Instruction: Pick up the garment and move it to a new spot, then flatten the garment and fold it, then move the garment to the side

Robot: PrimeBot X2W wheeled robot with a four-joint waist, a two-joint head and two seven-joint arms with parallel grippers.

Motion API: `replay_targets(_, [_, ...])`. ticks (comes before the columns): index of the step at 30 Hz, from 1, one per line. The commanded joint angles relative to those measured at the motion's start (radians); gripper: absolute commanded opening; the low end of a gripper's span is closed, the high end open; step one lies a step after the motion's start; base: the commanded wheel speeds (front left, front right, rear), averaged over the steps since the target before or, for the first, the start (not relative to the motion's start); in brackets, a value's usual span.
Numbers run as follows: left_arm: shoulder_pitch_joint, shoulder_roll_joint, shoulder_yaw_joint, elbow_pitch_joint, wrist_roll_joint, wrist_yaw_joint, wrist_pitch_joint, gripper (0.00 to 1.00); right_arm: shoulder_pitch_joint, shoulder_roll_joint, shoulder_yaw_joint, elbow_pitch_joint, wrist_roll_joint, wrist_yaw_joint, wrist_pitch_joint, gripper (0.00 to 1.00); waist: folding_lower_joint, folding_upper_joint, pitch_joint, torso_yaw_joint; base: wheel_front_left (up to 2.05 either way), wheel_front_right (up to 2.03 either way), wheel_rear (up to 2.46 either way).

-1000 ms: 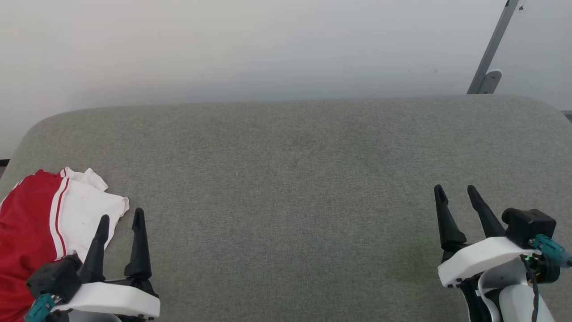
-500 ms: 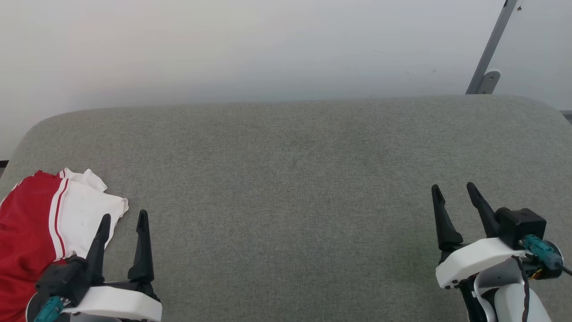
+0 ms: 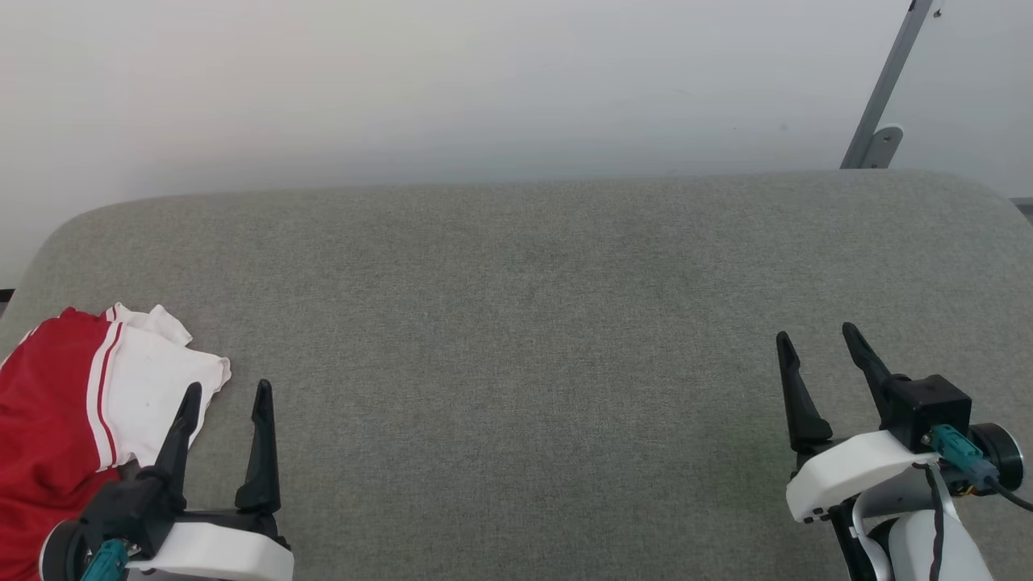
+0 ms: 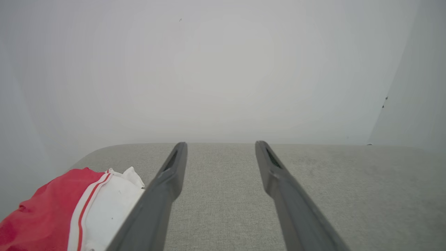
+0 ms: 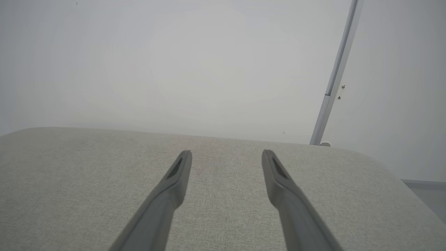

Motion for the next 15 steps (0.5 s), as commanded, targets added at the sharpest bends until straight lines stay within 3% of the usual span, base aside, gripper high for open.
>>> replay_targets(1, [0.014,0.005,0.000,-0.004,0.013,-0.002,-0.008,1.00,-0.002,0.004,-0.003,-0.007,-0.014,0.000,-0.010,1.00,0.0000,0.0000,0.000,0.000,0.00,0.00,0.00])
replay_targets(15, [0.001,0.001,0.006,0.008,-0.003,-0.006,-0.007,1.00,0.008,0.009,-0.010,-0.015,-0.021,0.000,-0.011,1.00,0.0000,0.0000,0.007,0.005,0.00,0.00,0.00])
